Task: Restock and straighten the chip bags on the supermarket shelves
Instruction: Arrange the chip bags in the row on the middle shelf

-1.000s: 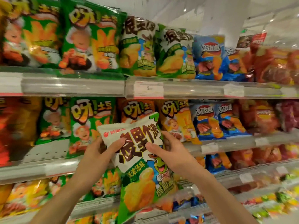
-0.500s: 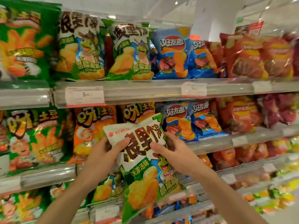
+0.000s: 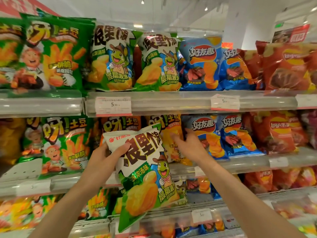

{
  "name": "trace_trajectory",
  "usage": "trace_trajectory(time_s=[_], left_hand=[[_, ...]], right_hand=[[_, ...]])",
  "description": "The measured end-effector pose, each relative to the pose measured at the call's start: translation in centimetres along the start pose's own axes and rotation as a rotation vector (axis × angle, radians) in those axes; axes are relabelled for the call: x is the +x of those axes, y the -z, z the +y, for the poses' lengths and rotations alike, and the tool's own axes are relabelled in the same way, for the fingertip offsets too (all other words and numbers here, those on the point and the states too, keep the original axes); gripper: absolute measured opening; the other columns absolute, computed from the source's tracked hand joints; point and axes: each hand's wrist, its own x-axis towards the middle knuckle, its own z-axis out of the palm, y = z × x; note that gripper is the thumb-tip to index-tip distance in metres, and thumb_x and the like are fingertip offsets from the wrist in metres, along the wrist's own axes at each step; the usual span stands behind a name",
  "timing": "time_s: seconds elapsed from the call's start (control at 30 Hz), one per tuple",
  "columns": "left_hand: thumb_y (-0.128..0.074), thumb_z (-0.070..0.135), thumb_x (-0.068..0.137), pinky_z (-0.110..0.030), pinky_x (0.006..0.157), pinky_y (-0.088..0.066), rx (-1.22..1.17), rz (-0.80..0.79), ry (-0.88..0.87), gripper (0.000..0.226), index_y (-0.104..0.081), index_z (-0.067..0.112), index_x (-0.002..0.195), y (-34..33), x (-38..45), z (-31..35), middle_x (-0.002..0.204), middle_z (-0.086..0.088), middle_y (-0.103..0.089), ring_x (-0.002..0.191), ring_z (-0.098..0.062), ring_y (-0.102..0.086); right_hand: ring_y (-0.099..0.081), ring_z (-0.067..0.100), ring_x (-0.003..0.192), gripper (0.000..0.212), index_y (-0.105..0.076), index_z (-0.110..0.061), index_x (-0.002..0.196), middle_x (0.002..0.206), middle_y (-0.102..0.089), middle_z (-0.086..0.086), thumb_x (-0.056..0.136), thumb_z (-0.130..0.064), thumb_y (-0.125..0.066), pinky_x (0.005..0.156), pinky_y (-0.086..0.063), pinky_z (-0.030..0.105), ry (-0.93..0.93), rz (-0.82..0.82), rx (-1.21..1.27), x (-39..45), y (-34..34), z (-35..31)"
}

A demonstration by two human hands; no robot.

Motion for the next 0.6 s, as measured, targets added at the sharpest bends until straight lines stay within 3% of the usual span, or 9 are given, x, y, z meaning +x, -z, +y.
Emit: trace_trajectory(time_s=[0.1, 0.2, 0.37, 0.43, 0.6], left_hand=[[-0.072, 0.05, 0.075, -0.019, 0.054, -0.057, -0.015, 0.01, 0.025, 0.043, -0.067, 0.031, 0.113, 0.8, -0.1, 0.0, 0.096, 0.005, -0.08, 0.082, -0.015, -0.078], [-0.071, 0.043, 0.085, -0.023, 0.058, -0.058, 0.004, 0.029, 0.024, 0.032, -0.066, 0.029, 0.113, 1.6, 0.0, -0.1, 0.095, 0.006, -0.08, 0.082, -0.014, -0.078], [-0.07, 0.04, 0.088, -0.025, 0.063, -0.058, 0.013, 0.041, 0.024, 0.028, -0.067, 0.029, 0.113, 2.5, 0.2, -0.1, 0.096, 0.008, -0.08, 0.084, -0.013, -0.077], [-0.071, 0.043, 0.085, -0.028, 0.067, -0.057, 0.011, 0.05, 0.018, 0.031, -0.067, 0.029, 0.113, 2.7, 0.2, 0.0, 0.097, 0.008, -0.08, 0.085, -0.013, -0.077], [-0.07, 0.054, 0.072, -0.024, 0.062, -0.058, 0.024, 0.045, -0.005, 0.045, -0.067, 0.03, 0.11, 3.4, 0.3, 0.2, 0.095, 0.007, -0.08, 0.083, -0.013, -0.077]], right_hand=[[-0.054, 0.032, 0.127, 0.08, -0.04, -0.011, 0.145, 0.137, -0.057, 0.01, 0.088, -0.064, -0.06, 0.104, -0.045, 0.042, -0.062, -0.019, 0.029, 1.0, -1.3, -0.4], [-0.057, 0.028, 0.12, 0.076, -0.039, -0.014, 0.143, 0.12, -0.058, 0.002, 0.089, -0.064, -0.059, 0.091, -0.043, 0.033, -0.086, -0.017, 0.064, 1.3, -2.1, -0.1], [-0.064, 0.026, 0.107, 0.065, -0.043, -0.017, 0.135, 0.118, -0.065, 0.003, 0.089, -0.057, -0.065, 0.095, -0.055, 0.049, -0.081, 0.024, 0.155, 1.2, -2.2, 0.1], [-0.065, 0.025, 0.104, 0.061, -0.045, -0.018, 0.132, 0.112, -0.066, 0.001, 0.089, -0.055, -0.066, 0.092, -0.056, 0.049, -0.065, 0.036, 0.171, 1.1, -2.1, 0.0], [-0.062, 0.015, 0.093, 0.045, -0.05, -0.024, 0.12, 0.098, -0.061, -0.012, 0.09, -0.054, -0.066, 0.076, -0.047, 0.031, -0.034, 0.065, 0.143, 1.4, 0.0, -0.4]])
